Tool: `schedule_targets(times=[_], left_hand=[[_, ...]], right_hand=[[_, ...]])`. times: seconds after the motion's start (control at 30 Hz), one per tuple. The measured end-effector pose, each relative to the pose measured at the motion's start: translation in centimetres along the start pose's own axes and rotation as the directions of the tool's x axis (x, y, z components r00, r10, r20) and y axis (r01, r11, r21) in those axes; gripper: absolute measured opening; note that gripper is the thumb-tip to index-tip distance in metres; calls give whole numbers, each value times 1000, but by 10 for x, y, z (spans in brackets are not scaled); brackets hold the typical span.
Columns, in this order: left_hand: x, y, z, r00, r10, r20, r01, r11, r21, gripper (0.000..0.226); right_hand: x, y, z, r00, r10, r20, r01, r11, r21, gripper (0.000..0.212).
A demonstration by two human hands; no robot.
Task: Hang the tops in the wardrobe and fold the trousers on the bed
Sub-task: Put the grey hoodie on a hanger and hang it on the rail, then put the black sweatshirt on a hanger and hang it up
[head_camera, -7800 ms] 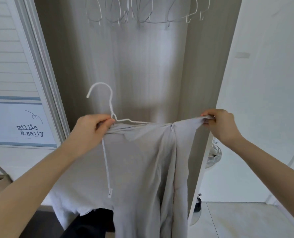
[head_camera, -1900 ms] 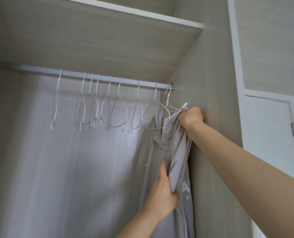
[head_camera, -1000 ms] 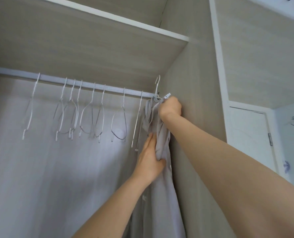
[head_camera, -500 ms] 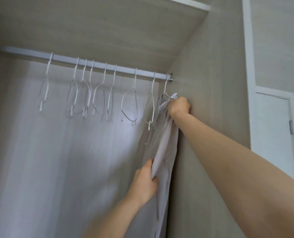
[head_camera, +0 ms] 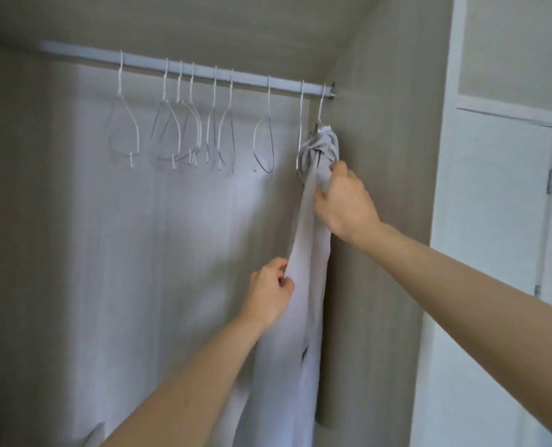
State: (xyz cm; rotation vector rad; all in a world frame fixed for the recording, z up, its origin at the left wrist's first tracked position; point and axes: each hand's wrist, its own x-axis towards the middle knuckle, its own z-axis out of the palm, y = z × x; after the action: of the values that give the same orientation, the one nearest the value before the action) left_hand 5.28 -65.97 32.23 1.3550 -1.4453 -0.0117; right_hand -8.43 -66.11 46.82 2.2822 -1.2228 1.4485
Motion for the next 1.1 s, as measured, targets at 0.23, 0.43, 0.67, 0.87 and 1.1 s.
schedule_targets(times=[0.23, 0.43, 0.67, 0.87, 1.1], left_hand=[[-85, -6, -58, 996, -39, -81, 34, 998, -60, 28], [-188, -2, -134, 980, -113, -165, 137, 981, 139, 25], [-331, -1, -197, 890, -313, -331, 426, 831, 359, 21], [-474, 51, -201, 624, -514, -589, 762, 566, 314, 22], [-617, 143, -150, 174, -534, -827, 956, 292, 13, 21]], right_hand=[[-114, -26, 10, 946, -275, 169, 256, 959, 124, 45], [-194, -71, 40, 883, -394, 257, 281, 879, 384, 42], [-291, -121, 69, 738, -596, 316, 241, 670, 702, 37], [-379, -139, 63, 530, -797, 290, 158, 429, 889, 32], [-491, -168, 20, 263, -948, 179, 69, 203, 977, 29]])
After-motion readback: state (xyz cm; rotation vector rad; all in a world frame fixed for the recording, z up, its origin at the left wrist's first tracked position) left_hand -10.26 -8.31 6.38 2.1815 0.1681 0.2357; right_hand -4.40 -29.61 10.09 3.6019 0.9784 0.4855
